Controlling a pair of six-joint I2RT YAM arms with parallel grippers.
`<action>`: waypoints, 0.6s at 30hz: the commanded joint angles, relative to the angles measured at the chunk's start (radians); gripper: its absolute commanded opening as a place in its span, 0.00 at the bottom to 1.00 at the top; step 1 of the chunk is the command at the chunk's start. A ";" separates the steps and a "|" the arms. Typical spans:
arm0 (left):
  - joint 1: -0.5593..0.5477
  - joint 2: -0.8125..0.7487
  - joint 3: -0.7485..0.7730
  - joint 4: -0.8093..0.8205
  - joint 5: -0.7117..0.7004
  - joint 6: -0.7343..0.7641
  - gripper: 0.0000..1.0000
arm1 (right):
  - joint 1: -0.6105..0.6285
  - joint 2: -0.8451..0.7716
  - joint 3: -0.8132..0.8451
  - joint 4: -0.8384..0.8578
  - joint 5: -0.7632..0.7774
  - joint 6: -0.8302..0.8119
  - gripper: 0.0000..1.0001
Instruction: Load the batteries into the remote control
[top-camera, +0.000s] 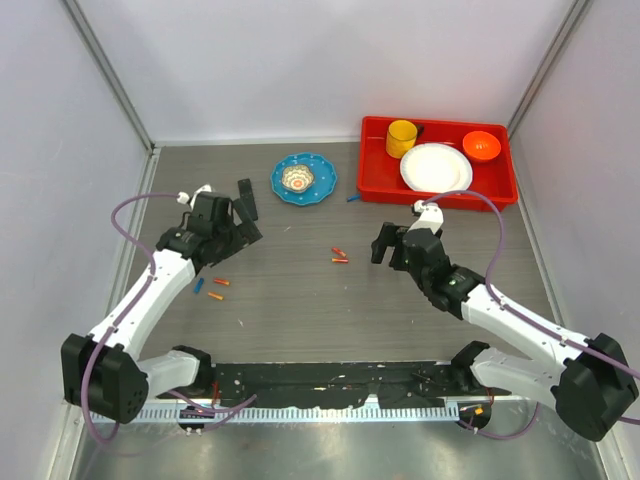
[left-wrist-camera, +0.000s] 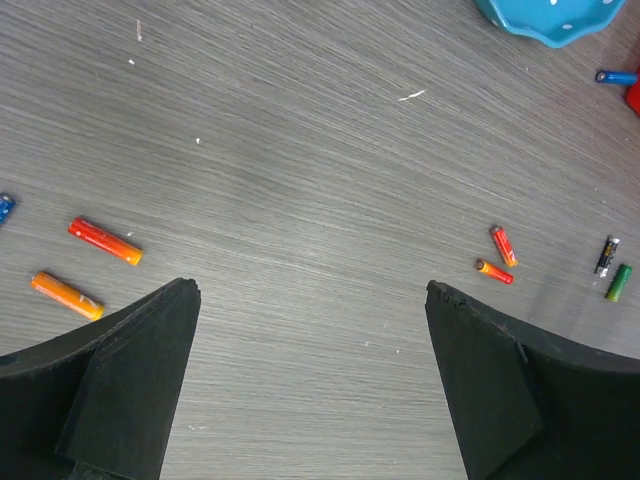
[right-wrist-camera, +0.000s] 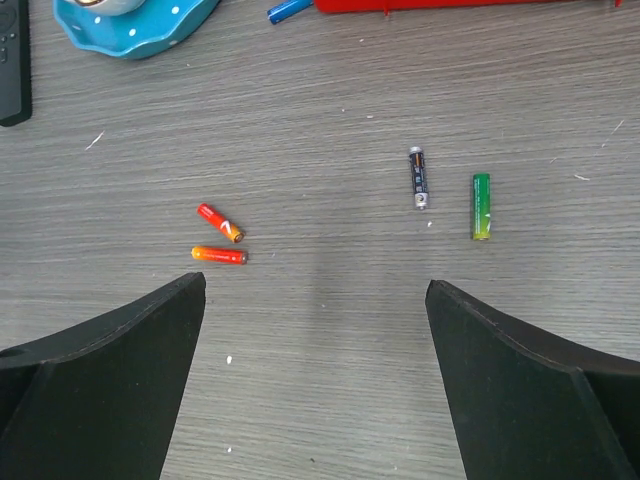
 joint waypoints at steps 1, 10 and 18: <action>0.001 -0.028 -0.015 0.052 -0.013 0.060 1.00 | 0.000 -0.044 0.017 0.016 -0.018 0.005 0.97; -0.003 0.382 0.263 0.070 -0.144 0.130 0.98 | 0.001 0.011 0.070 -0.047 -0.052 -0.038 0.97; 0.000 0.725 0.543 -0.005 -0.244 0.146 0.97 | 0.001 -0.009 0.067 -0.084 -0.097 -0.009 0.97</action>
